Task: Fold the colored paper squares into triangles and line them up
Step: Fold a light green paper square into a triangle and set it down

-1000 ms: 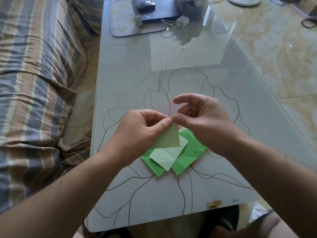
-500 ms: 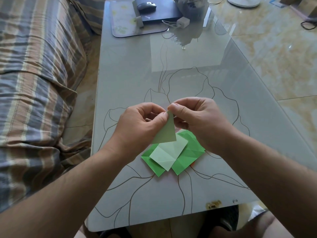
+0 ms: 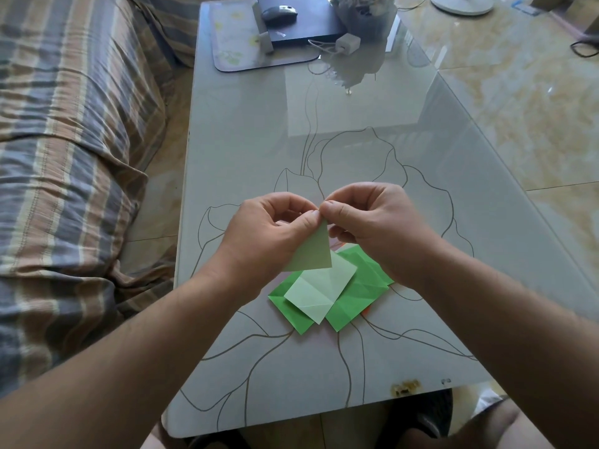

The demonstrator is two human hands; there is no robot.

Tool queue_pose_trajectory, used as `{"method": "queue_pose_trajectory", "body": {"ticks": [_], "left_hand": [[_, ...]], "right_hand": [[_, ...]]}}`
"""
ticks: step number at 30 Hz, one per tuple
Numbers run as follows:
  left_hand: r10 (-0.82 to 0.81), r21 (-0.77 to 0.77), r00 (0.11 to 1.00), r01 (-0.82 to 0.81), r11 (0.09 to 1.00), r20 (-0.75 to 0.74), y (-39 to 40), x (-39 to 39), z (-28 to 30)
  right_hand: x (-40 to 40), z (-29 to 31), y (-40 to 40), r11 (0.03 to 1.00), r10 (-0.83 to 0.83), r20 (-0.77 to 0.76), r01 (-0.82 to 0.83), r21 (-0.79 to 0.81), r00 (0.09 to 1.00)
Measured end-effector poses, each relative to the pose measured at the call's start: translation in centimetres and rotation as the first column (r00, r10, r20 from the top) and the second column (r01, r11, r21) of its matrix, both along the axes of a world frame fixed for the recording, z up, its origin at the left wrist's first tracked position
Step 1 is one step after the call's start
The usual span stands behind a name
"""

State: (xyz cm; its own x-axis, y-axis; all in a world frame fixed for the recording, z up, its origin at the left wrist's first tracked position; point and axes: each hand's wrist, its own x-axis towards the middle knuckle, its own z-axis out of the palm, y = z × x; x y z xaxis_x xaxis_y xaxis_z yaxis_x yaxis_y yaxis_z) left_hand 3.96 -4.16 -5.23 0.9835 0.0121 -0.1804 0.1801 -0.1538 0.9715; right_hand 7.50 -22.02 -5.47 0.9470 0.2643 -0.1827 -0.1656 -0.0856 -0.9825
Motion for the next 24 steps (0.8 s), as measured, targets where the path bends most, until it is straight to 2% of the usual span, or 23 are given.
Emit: {"method": "queue_pose_trajectory", "body": {"ticks": [11,24], "left_hand": [[0.031,-0.063,1.0,-0.031,0.998,-0.002,-0.11,-0.1,0.04],[-0.01,-0.061,1.0,0.01,0.998,-0.012,0.03,-0.23,0.14]], "right_hand": [[0.04,-0.01,-0.03,0.999,-0.039,0.104,0.041,-0.014,0.994],[-0.21,0.57,0.15,0.995,-0.098,0.091,0.099,0.003,0.991]]}}
